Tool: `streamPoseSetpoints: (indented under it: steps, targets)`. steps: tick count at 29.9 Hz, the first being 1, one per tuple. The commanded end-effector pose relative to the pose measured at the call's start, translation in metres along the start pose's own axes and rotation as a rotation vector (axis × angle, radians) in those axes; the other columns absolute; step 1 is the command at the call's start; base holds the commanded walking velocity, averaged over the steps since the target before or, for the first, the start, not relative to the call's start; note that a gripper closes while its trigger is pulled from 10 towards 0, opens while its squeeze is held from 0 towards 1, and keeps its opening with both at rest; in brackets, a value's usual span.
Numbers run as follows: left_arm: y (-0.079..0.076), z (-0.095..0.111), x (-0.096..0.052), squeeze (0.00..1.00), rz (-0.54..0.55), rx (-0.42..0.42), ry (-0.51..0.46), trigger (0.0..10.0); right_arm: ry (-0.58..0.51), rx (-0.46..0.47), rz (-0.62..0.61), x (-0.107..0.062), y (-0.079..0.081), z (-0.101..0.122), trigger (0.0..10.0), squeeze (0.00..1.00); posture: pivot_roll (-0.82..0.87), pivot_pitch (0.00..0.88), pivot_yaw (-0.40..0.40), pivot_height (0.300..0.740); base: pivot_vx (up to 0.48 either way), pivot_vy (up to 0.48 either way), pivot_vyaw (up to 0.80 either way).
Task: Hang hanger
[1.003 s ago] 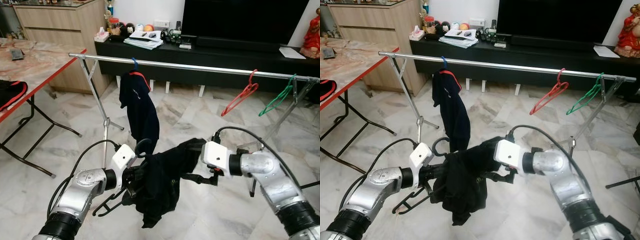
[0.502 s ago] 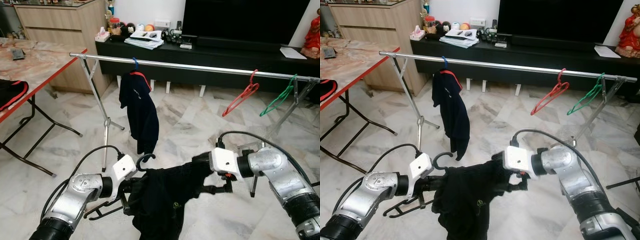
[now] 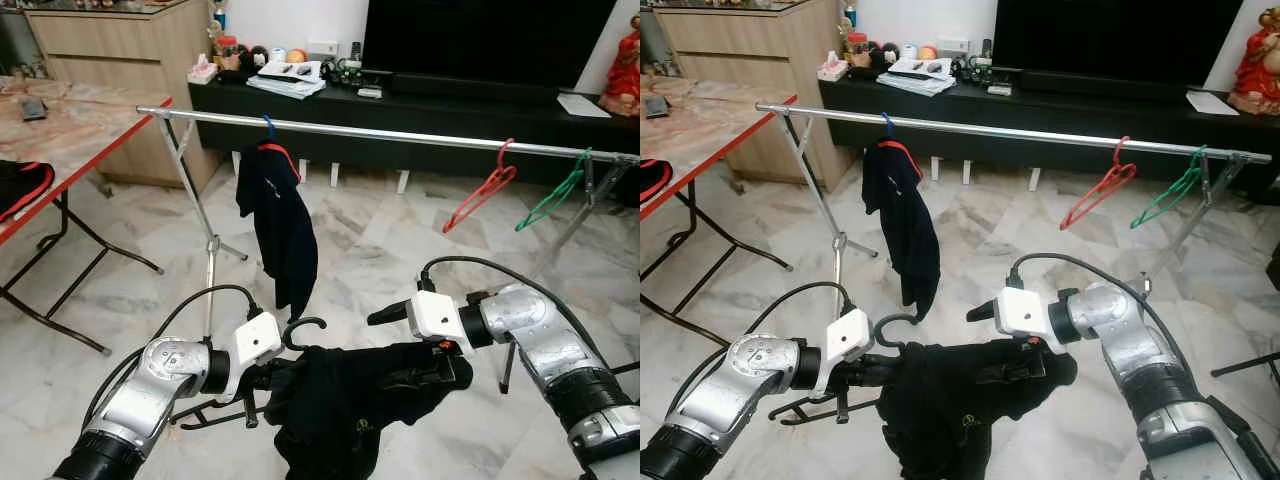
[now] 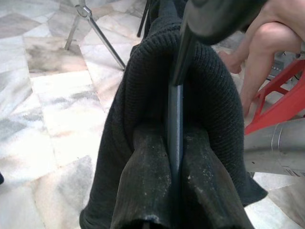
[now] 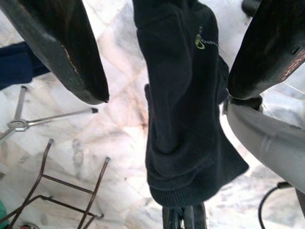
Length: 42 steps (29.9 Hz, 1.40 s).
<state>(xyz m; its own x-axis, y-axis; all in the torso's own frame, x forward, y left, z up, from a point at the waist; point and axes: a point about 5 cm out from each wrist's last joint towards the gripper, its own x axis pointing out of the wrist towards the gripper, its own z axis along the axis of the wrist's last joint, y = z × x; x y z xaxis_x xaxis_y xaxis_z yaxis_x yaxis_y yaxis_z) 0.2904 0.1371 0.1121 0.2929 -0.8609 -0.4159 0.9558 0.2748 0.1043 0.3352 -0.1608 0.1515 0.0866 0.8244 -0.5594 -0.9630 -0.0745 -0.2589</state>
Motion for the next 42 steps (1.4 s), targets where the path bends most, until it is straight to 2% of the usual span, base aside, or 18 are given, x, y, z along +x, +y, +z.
streamPoseSetpoints:
  steps: [1,5,9,16,18,20,22,34,42]
  targets:
    - [0.001,0.014,0.0,0.0,-0.017,0.052,-0.021,10.0,-0.029,-0.009,0.01,-0.002,-0.003,0.005,10.0,0.0,0.03,0.048,-0.02,0.74,0.0,0.0,0.0]
    - [0.001,0.014,0.0,0.0,-0.022,0.053,-0.016,10.0,-0.007,0.002,0.049,0.003,0.001,-0.001,10.0,0.0,0.03,0.047,-0.019,0.74,0.0,0.0,0.0]
    - [0.001,0.017,0.0,0.0,-0.027,0.067,-0.007,10.0,-0.047,0.031,0.016,0.007,-0.002,0.0,10.0,0.0,0.04,0.047,-0.018,0.74,0.0,0.0,0.0]
    - [0.001,0.025,0.0,0.0,-0.037,0.085,-0.018,10.0,-0.047,0.045,0.017,0.014,-0.002,-0.002,10.0,0.0,0.05,0.054,-0.025,0.74,0.0,0.0,0.0]
    - [0.0,0.026,0.0,0.0,-0.04,0.087,-0.019,10.0,-0.046,0.049,-0.001,0.015,-0.004,-0.002,10.0,0.0,0.05,0.054,-0.025,0.74,0.0,0.0,0.0]
    - [0.0,0.029,0.002,0.0,-0.047,0.093,-0.024,10.0,-0.049,0.047,-0.081,0.017,-0.01,-0.001,10.0,0.0,0.05,0.056,-0.027,0.74,0.0,0.0,0.0]
    - [-0.001,0.03,0.002,0.0,-0.05,0.094,-0.026,10.0,-0.051,0.052,-0.091,0.017,-0.012,-0.001,10.0,0.0,0.05,0.057,-0.027,0.74,0.0,0.0,0.0]
    - [-0.002,0.036,0.004,0.0,-0.062,0.105,-0.035,10.0,-0.068,0.097,0.07,0.025,-0.002,-0.003,10.0,0.0,0.06,0.065,-0.034,0.74,0.0,0.0,0.0]
    - [-0.003,0.04,0.005,0.0,-0.069,0.117,-0.039,10.0,-0.046,0.124,0.045,0.031,-0.003,-0.006,10.0,0.0,0.07,0.073,-0.043,0.74,0.0,0.0,0.0]
